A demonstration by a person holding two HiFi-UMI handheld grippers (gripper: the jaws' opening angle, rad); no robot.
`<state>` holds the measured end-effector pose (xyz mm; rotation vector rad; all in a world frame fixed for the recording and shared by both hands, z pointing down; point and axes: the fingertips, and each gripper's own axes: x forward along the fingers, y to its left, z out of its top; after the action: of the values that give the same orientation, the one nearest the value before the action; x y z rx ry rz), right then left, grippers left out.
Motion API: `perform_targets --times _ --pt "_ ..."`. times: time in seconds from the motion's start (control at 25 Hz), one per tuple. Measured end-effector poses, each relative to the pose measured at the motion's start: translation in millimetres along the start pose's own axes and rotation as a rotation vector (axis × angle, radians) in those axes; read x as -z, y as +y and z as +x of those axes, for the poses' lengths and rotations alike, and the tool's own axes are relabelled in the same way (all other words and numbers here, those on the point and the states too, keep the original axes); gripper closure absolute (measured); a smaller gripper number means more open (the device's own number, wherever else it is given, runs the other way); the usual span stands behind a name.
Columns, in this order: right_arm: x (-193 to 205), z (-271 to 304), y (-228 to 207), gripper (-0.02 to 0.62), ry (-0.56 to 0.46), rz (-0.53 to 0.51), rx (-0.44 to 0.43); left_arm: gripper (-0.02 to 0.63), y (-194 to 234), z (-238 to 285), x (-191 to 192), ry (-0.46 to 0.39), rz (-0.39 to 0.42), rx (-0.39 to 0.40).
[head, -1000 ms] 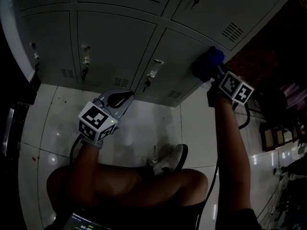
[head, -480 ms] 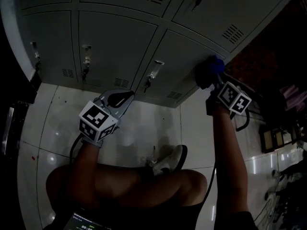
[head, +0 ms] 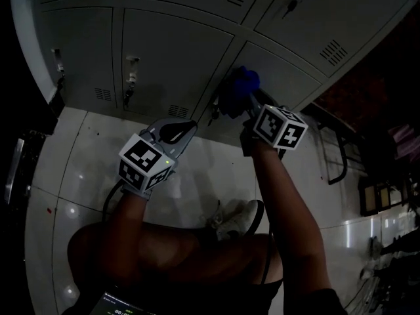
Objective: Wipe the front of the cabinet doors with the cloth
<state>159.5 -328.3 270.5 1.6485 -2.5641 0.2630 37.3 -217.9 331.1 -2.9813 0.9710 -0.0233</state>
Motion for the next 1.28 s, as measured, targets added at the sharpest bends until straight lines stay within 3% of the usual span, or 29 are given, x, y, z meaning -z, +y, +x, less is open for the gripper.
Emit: perform_targets --times 0.24,0.52,0.92,1.12,1.28 --pt "0 29 18 0.518 0.008 0.001 -0.019 0.606 3 -1 -3 -0.014 -0.010 0.002" --pt "1 21 1 0.518 0.012 -0.014 0.005 0.606 1 -1 -1 -0.007 -0.004 0.005" --pt "7 -30 -87 0.518 0.011 -0.025 0.164 0.606 -1 1 4 0.012 0.004 0.010" --pt "8 -66 -143 0.518 -0.009 0.069 0.273 0.606 -2 3 8 0.024 0.008 0.014" --pt "7 -91 -185 0.518 -0.026 0.057 0.360 0.606 -3 4 10 0.032 0.011 0.017"
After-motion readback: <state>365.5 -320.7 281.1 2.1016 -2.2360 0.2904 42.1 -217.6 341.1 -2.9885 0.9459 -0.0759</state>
